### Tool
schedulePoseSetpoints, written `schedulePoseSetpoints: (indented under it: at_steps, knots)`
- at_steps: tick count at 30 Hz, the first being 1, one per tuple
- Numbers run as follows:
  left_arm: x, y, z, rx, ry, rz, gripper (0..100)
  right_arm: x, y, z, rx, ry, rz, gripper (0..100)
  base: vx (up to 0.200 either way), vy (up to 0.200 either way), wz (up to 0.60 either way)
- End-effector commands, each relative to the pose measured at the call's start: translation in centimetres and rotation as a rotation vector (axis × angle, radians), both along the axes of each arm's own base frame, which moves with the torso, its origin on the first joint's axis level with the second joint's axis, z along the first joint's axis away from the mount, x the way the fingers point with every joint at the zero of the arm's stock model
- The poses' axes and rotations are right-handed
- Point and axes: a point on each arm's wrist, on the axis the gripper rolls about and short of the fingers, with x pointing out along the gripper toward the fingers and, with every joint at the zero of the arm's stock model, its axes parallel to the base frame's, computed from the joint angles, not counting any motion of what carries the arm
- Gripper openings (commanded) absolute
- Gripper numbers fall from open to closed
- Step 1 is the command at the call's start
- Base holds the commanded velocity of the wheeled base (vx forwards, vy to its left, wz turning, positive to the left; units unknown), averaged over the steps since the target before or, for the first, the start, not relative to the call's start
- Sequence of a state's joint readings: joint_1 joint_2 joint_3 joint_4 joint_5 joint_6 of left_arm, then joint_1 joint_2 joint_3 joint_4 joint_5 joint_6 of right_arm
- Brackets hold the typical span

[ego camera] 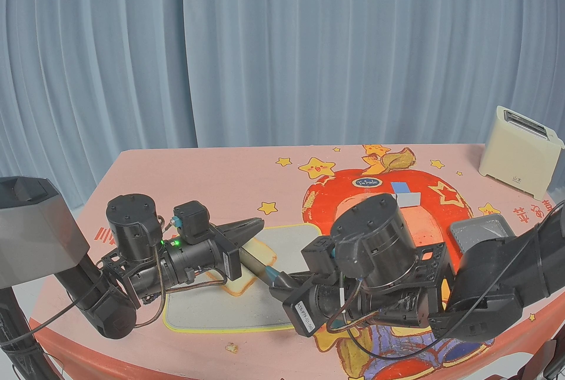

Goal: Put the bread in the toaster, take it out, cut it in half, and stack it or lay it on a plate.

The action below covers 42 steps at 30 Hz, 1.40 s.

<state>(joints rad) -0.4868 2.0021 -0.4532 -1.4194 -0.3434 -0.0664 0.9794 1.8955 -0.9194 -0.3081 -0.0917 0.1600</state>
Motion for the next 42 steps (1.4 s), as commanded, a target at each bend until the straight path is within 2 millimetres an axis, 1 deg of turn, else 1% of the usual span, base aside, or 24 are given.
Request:
schedulePoseSetpoints:
  at_steps: [1, 6, 9, 10, 17, 20, 24, 37, 39, 42]
  knots:
    - [-0.1, 0.0, -0.2, 0.004, 0.01, -0.001, 0, 0.1, 0.1, -0.3, -0.007, 0.007, -0.004, 0, 0.0, 0.0, 0.0]
    - [0.0, 0.0, -0.1, 0.001, 0.004, -0.001, 0, 0.1, -0.1, 0.5, 0.014, -0.006, -0.007, 0, 0.0, 0.0, 0.0]
    - [0.0, 0.0, 0.0, 0.0, 0.002, -0.001, 0, 0.1, -0.1, 0.6, 0.015, -0.009, -0.008, 0, 0.0, 0.0, 0.0]
    - [0.1, 0.0, 0.0, -0.003, 0.0, 0.001, 0, 0.1, -0.4, 1.3, 0.032, -0.02, -0.011, 0, 0.0, 0.0, 0.0]
    - [-0.2, 0.1, -0.2, 0.001, 0.017, 0.003, 0, 0.0, -0.6, 1.8, 0.046, -0.031, -0.016, 0, 0.0, 0.0, 0.0]
    - [0.0, 0.0, 0.0, -0.006, 0.006, 0.003, 0, 0.1, -0.6, 1.8, 0.046, -0.031, -0.018, 0, 0.0, 0.0, 0.0]
    - [-0.4, 0.3, 1.5, -0.029, -0.038, 0.004, 0, 0.1, -0.5, 1.7, 0.04, -0.031, -0.017, 0, 0.0, 0.0, 0.0]
    - [-1.9, 1.3, 3.3, -0.047, -0.081, 0.025, 0, -0.1, -0.3, 1.9, 0.044, -0.037, -0.009, 0, 0.0, 0.0, 0.0]
    - [-2.3, 1.6, 4.1, -0.056, -0.108, 0.028, 0, 0.0, -0.4, 2.2, 0.053, -0.043, -0.011, 0, 0.0, 0.0, 0.0]
    - [-3.0, 2.6, 5.6, -0.08, -0.156, 0.046, 0, 0.1, -0.4, 2.6, 0.063, -0.053, -0.016, 0, 0.0, 0.0, 0.0]
